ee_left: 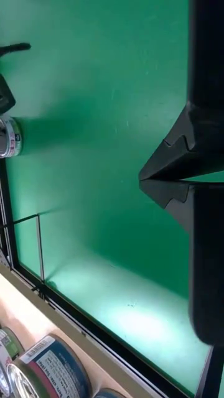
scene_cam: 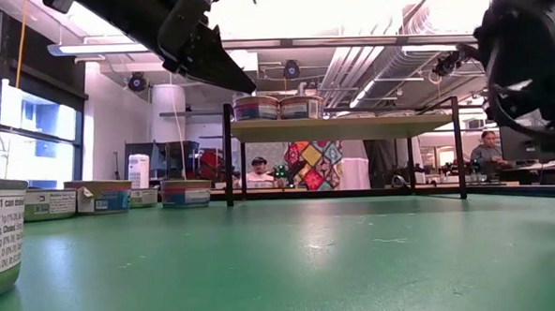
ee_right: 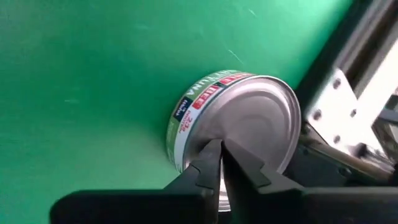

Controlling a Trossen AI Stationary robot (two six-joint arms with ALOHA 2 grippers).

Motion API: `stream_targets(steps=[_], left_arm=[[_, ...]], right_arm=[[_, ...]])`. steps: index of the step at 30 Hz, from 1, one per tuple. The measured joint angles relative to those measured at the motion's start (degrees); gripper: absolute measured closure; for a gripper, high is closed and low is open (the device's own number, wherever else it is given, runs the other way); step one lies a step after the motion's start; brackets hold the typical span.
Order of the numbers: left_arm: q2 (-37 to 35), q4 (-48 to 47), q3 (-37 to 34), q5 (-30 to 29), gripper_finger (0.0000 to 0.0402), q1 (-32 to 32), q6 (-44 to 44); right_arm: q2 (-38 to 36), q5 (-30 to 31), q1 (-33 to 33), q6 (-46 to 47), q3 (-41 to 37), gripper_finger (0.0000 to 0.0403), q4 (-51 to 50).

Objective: Stack canned seafood by type on shelf
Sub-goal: Put the green tuna can on the shelf and aligned with the top left green tuna can

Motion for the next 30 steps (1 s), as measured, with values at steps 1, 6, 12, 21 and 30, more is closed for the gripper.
stream_targets(steps=[1,6,12,21,30], left_arm=[[0.0,0.0,0.0,0.0,0.0401,0.0,-0.2],[0.0,0.7,0.0,0.1,0.0401,0.0,-0.4],[0.0,1.3,0.0,0.2,0.0401,0.0,-0.4],[0.0,1.3,0.0,0.5,0.0402,-0.8,-0.4],[1.3,1.8,0.0,1.7,0.0401,-1.2,-0.9]], right_arm=[[-0.1,0.3,-0.2,-0.9,0.5,0.0385,1.0],[0.2,4.5,-0.3,-3.5,5.9,0.0396,8.2],[0.3,7.5,-1.5,-18.4,8.3,0.0399,33.3],[-1.1,14.3,-1.3,-41.4,10.3,0.0397,54.1],[-7.9,15.8,1.7,-32.9,14.5,0.0308,32.6]])
